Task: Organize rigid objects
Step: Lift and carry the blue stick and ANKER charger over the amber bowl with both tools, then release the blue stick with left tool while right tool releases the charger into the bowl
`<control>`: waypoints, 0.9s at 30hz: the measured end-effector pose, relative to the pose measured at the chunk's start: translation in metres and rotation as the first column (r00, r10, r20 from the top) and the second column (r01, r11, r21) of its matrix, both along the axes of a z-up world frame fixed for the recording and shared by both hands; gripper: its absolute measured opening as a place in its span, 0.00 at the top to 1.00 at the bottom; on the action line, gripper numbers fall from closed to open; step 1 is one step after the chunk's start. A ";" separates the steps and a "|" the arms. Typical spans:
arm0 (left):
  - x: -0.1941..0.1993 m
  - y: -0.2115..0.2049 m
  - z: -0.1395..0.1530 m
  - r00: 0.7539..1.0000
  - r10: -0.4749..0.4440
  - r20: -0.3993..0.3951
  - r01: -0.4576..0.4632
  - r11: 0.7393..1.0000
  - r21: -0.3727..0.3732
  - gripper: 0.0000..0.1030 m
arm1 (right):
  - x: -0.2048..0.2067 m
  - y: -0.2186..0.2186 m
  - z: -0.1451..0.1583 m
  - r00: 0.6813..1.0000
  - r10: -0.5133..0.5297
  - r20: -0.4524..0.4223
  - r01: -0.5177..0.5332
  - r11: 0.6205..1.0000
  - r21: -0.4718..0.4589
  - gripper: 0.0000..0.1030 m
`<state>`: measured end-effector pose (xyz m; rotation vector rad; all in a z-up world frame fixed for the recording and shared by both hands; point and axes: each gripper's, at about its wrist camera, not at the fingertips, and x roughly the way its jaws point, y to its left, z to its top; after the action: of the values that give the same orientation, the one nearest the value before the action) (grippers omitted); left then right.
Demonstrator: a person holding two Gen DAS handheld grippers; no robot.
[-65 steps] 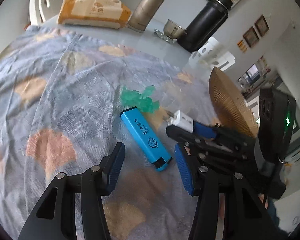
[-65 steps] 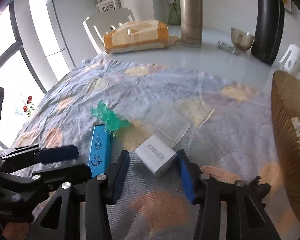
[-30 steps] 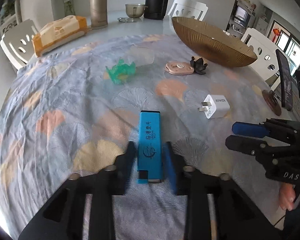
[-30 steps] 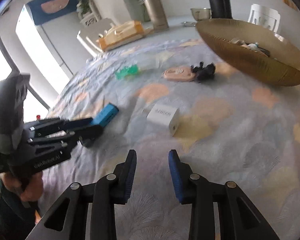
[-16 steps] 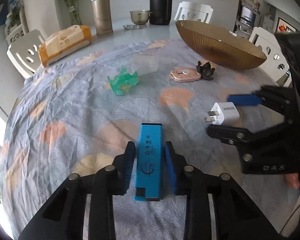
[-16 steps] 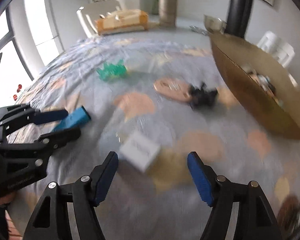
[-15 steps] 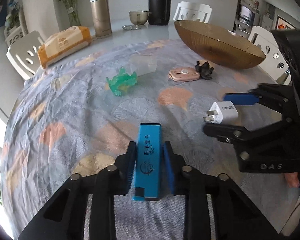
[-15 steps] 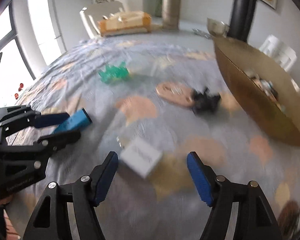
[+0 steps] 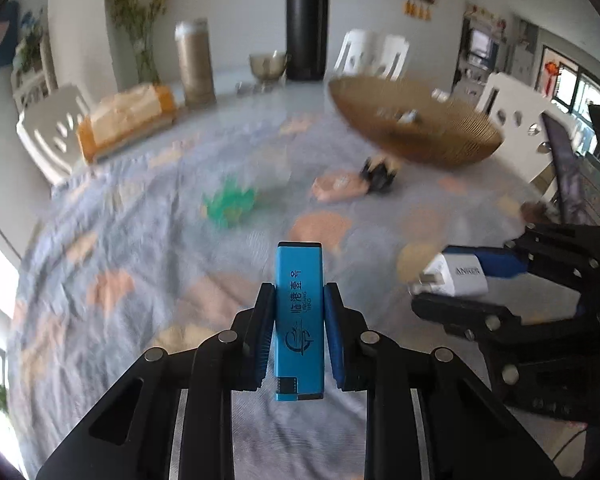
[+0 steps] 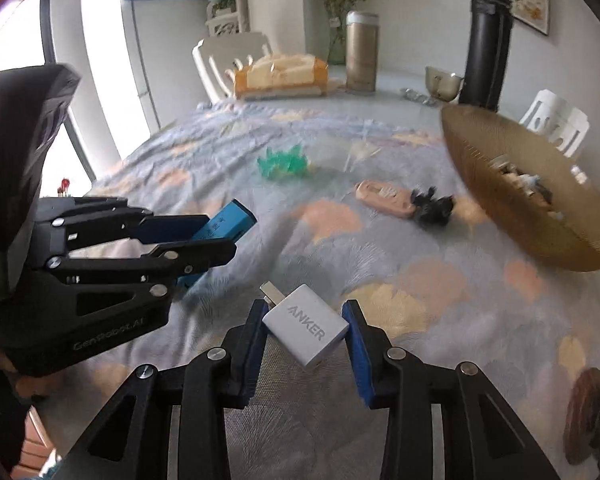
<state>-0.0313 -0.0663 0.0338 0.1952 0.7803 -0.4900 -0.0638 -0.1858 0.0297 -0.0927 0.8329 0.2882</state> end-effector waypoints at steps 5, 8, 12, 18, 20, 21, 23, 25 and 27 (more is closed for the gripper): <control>-0.010 -0.017 0.050 0.992 -0.032 0.118 0.037 0.999 -0.040 0.80 | -0.004 -0.027 0.051 0.985 -0.119 0.127 0.120 0.993 0.000 0.64; -0.002 -0.035 0.082 0.984 -0.054 0.171 0.071 0.993 -0.092 0.80 | -0.005 -0.046 0.083 0.944 -0.229 0.239 0.246 0.968 -0.045 0.64; 0.022 -0.068 0.117 0.973 -0.062 0.222 0.101 0.981 -0.166 0.80 | -0.001 -0.096 0.127 0.872 -0.391 0.295 0.387 0.919 0.075 0.64; 0.073 -0.117 0.111 0.986 -0.101 0.135 0.132 0.960 -0.248 0.80 | 0.020 -0.163 0.145 0.776 -0.587 0.230 0.555 0.809 0.192 0.64; 0.084 -0.130 0.098 0.989 -0.112 0.093 0.132 0.957 -0.258 0.80 | 0.031 -0.171 0.134 0.779 -0.601 0.180 0.572 0.798 0.187 0.64; 0.091 -0.138 0.089 0.990 -0.125 0.065 0.137 0.955 -0.262 0.80 | 0.036 -0.172 0.129 0.782 -0.602 0.161 0.576 0.797 0.181 0.64; 0.096 -0.149 0.078 0.990 -0.138 0.037 0.143 0.956 -0.256 0.80 | 0.046 -0.174 0.117 0.789 -0.603 0.118 0.583 0.795 0.165 0.64; 0.100 -0.161 0.066 0.989 -0.144 0.022 0.145 0.961 -0.237 0.80 | 0.049 -0.177 0.108 0.793 -0.603 0.083 0.586 0.794 0.163 0.64; 0.102 -0.164 0.063 0.990 -0.142 0.013 0.141 0.962 -0.232 0.79 | 0.059 -0.179 0.099 0.799 -0.599 0.052 0.585 0.795 0.161 0.64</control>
<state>0.0705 -0.2304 0.0964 0.0320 0.7092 -0.7127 -0.0053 -0.3644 0.1292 0.2850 0.6990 -0.2578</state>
